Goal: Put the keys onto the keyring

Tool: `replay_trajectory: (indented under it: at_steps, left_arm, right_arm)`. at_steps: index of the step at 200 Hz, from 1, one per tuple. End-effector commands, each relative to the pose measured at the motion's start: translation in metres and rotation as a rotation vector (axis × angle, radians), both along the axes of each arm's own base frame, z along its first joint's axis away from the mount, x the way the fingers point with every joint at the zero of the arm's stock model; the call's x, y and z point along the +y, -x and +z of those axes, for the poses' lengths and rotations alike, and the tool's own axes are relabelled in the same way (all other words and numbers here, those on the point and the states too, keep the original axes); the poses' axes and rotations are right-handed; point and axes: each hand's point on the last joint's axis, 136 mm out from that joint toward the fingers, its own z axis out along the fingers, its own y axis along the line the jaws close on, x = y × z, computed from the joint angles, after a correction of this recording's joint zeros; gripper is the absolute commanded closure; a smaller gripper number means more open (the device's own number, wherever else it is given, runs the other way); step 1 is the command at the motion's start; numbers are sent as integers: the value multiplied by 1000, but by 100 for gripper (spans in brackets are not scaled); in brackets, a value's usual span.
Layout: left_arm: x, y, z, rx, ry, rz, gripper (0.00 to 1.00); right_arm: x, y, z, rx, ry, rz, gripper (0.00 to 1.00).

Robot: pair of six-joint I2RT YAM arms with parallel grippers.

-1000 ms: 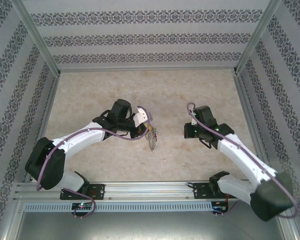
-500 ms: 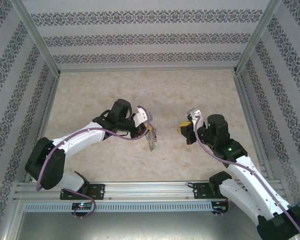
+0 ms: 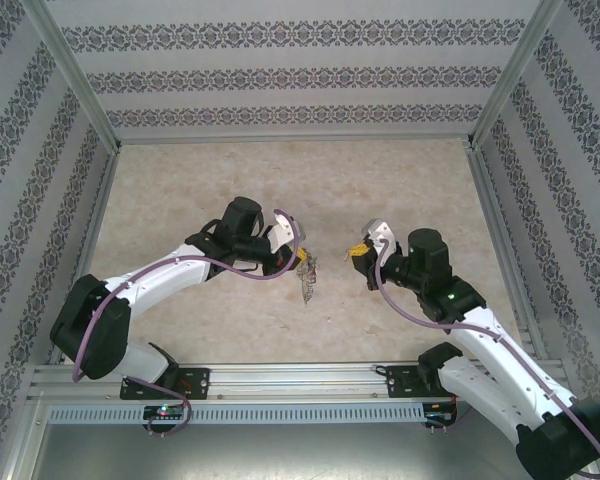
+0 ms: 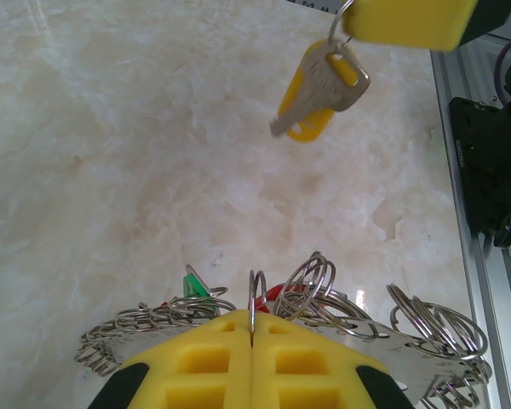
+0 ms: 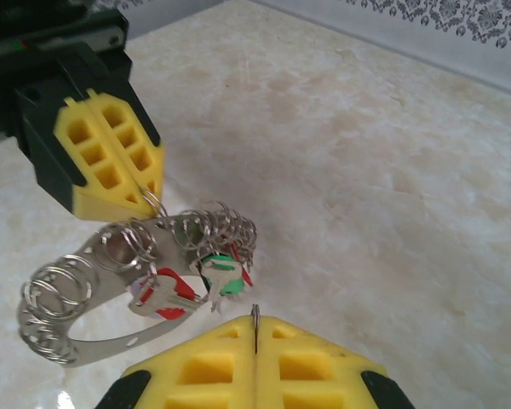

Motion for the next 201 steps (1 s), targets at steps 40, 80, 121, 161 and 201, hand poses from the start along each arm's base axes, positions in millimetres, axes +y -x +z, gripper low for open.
replay_trajectory:
  at_steps: [40,80,121,161,201]
  left_arm:
    - [-3,-1,15,-50,63,-8,100]
    - [-5,1,16,-64,72,-22,100]
    - [-8,1,13,-48,78,-34,100]
    - [-8,4,7,-21,70,-47,100]
    - [-7,3,4,-13,72,-32,100]
  right_arm:
    - [16,-4,-5,-107,110,121,100]
    - [37,-4,-6,-176,165,237,100]
    - [60,-7,-5,-203,126,321,100]
    - [73,-6,-3,-192,97,390,100]
    - [84,1,1,-165,52,466,100]
